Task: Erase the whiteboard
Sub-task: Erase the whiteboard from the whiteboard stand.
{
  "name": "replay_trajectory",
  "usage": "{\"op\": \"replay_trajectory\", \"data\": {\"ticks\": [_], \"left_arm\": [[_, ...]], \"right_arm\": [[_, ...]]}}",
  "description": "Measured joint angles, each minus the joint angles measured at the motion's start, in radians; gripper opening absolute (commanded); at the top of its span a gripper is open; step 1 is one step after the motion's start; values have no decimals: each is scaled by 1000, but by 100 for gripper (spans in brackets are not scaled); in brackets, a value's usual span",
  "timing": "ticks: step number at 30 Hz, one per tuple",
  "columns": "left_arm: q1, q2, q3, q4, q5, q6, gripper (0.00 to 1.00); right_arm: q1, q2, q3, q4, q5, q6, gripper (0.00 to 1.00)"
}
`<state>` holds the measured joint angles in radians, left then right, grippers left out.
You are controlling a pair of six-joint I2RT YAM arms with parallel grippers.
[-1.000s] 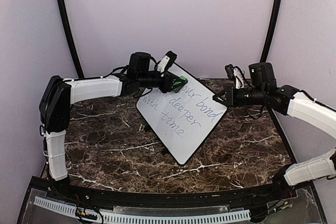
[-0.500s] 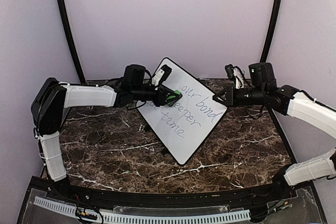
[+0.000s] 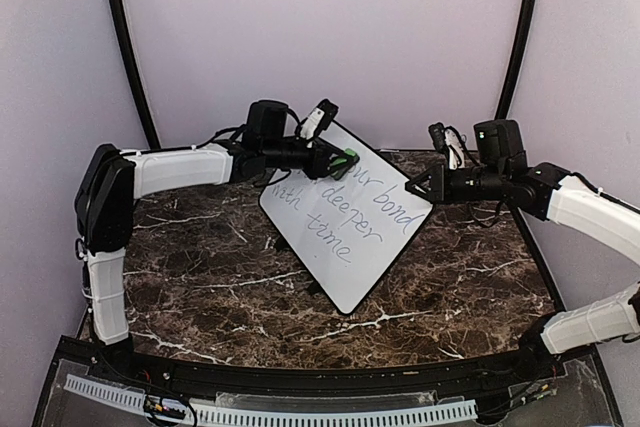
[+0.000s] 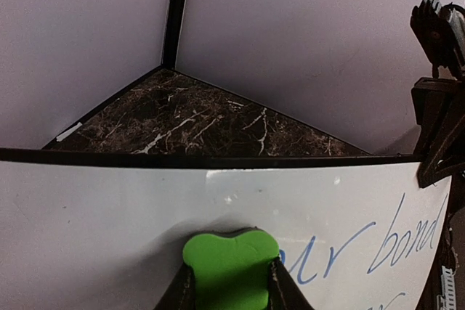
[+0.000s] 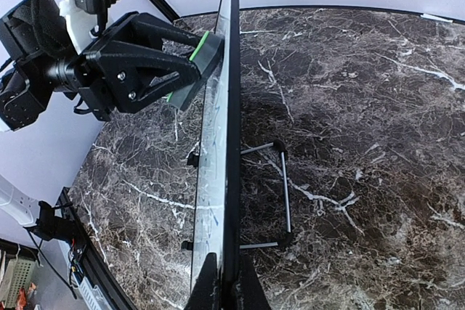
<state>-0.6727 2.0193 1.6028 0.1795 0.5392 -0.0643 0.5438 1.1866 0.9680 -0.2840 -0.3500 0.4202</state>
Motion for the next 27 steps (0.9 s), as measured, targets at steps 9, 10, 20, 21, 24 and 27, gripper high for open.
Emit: {"op": "replay_trajectory", "data": {"ticks": [9,10,20,21,24,27], "left_arm": [[-1,-5,-34,35,-11,-12,9],[-1,-19,-70,48,-15,-15,9],[-2,-88,-246,94,-30,-30,9],[-2,-88,-241,89,-31,-30,9],[-3,-70,-187,37,-29,-29,9],[-6,-30,-88,-3,-29,-29,9]], "right_arm": [[0,0,0,-1,3,0,0],[0,0,0,-1,3,0,0],[0,0,0,0,3,0,0],[0,0,0,0,3,0,0],[0,0,-1,-1,7,2,0],[0,0,-3,-2,12,6,0]]}}
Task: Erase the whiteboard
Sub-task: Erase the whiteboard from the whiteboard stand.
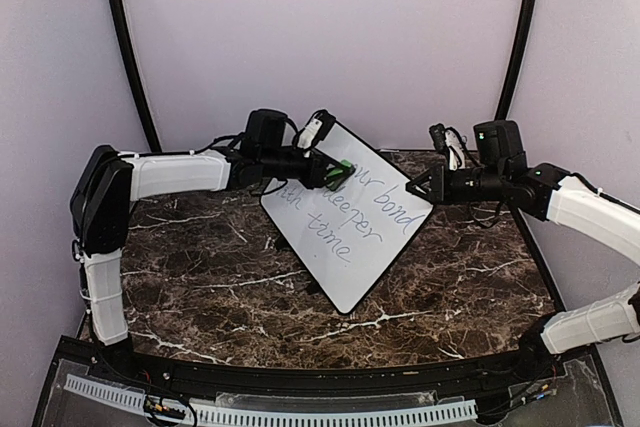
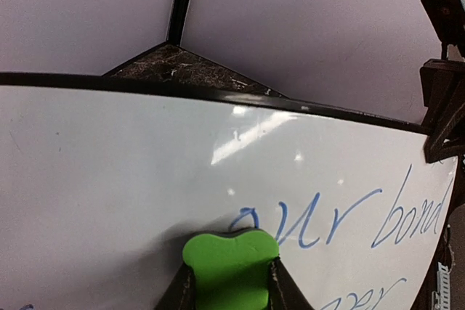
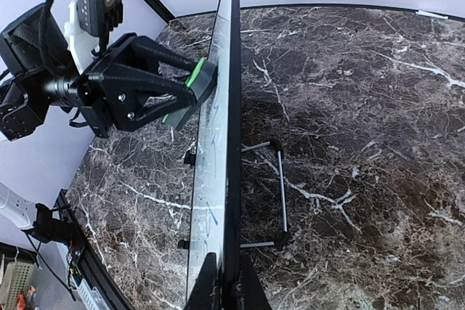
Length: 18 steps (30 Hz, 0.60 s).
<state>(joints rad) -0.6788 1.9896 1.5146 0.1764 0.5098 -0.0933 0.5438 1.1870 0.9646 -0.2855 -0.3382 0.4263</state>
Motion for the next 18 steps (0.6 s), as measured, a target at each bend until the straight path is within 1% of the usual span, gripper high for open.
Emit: {"op": "replay_trajectory", "data": {"ticks": [4,9,11,18], "left_arm": [[-1,40,96,-19,-1,0,9],[-2,45,112,-35,-2,1,9],[-4,38,92,-17,-6,3,9],[-24,-34,-63,18,-36,14,9]], "right_arm": [[0,0,0,0,1,3,0],[1,0,0,0,1,3,0],[2,0,0,0,1,3,0],[3,5,0,7,0,2,0]]}}
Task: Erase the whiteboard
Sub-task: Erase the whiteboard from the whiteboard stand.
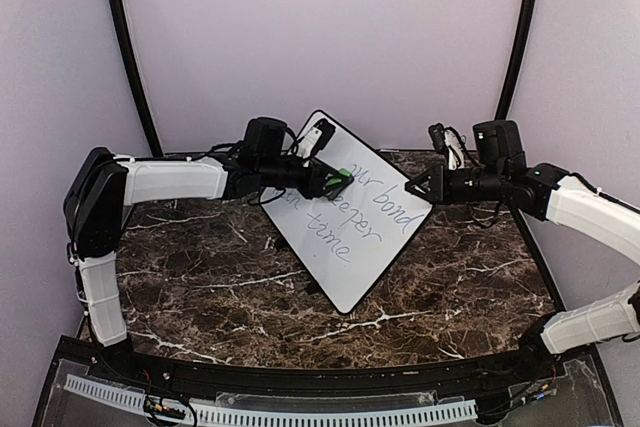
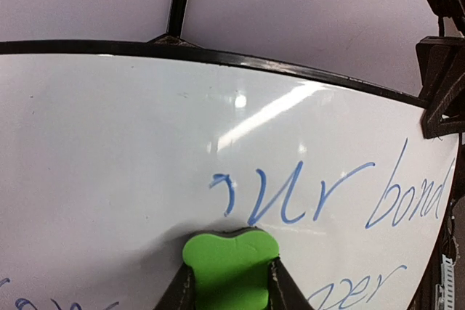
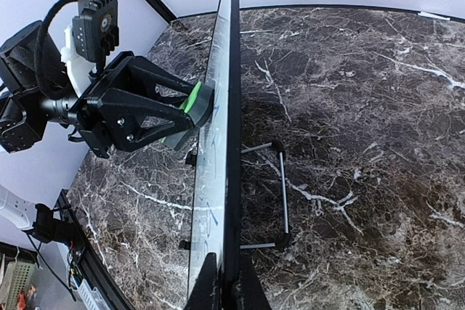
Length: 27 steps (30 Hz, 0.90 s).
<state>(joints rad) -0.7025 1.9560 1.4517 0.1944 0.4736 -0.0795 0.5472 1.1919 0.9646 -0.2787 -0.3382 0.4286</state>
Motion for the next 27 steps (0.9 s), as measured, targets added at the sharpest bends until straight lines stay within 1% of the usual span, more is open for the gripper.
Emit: {"op": "replay_trajectory", "data": {"ticks": [3,8,12,16,18,23,25,27], "left_arm": [[-3,-13,-33,18,-5,2,9],[-3,-10,-20,10,-5,1,9],[-3,28,81,-53,7,1,9],[-4,75,199,-81,9,4,9],[-4,85,219,-85,9,6,9],[-3,83,200,-64,16,2,8],[-3,69,158,-35,20,-3,8],[-3,43,84,13,22,-11,8]], "right_arm": [[0,1,1,2,-1,-1,0],[0,2,2,1,0,-2,0],[0,3,2,-2,5,-1,0],[0,3,3,-3,5,-1,0],[0,3,3,-3,5,-1,0],[0,3,3,-4,5,-1,0],[0,3,3,-4,5,-1,0],[0,3,3,-3,3,-1,0]]}}
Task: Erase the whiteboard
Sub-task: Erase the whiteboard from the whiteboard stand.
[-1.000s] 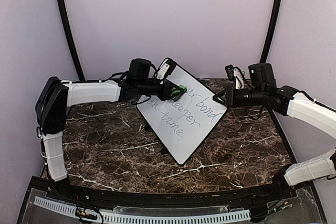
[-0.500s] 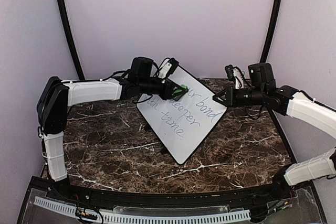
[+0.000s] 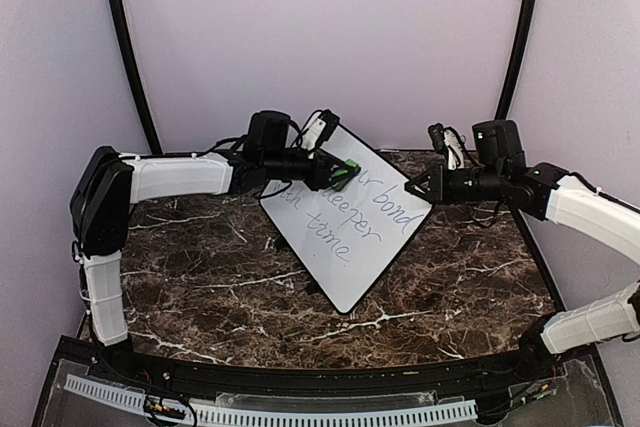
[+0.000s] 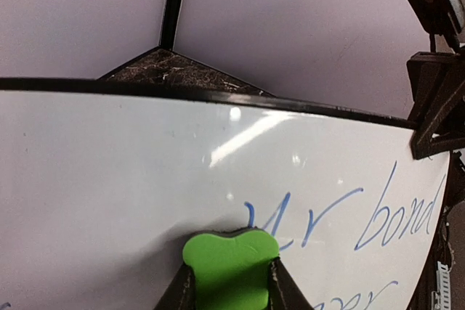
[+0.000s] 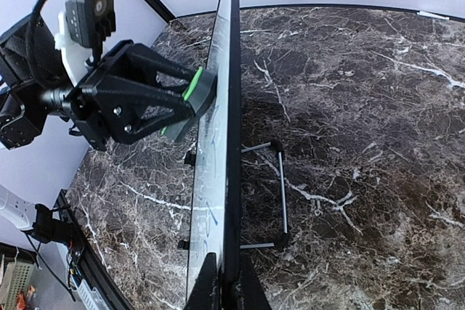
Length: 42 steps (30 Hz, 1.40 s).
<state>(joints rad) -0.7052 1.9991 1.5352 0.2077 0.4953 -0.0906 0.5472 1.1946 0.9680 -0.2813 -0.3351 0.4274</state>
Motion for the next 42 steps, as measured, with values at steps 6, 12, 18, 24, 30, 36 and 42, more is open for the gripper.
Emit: {"op": "replay_trajectory", "data": {"ticks": [6,12,18,24,30,36,42], "left_arm": [[0,-53,-138,47,6,-10,8],[0,-49,-116,22,6,-11,9],[-3,2,31,-48,19,-10,9],[-9,26,95,-72,16,-8,9],[-19,-7,11,-26,2,-3,9],[-34,-66,-127,11,-5,-5,9],[-35,-65,-113,-10,-5,-4,9]], "right_arm": [[0,4,0,5,-3,0,0],[0,5,0,8,-2,0,0],[0,5,0,8,-1,1,0],[0,5,0,9,-2,1,0],[0,5,0,10,-3,1,0],[2,6,0,13,-4,0,0],[2,6,0,15,-3,1,0]]}}
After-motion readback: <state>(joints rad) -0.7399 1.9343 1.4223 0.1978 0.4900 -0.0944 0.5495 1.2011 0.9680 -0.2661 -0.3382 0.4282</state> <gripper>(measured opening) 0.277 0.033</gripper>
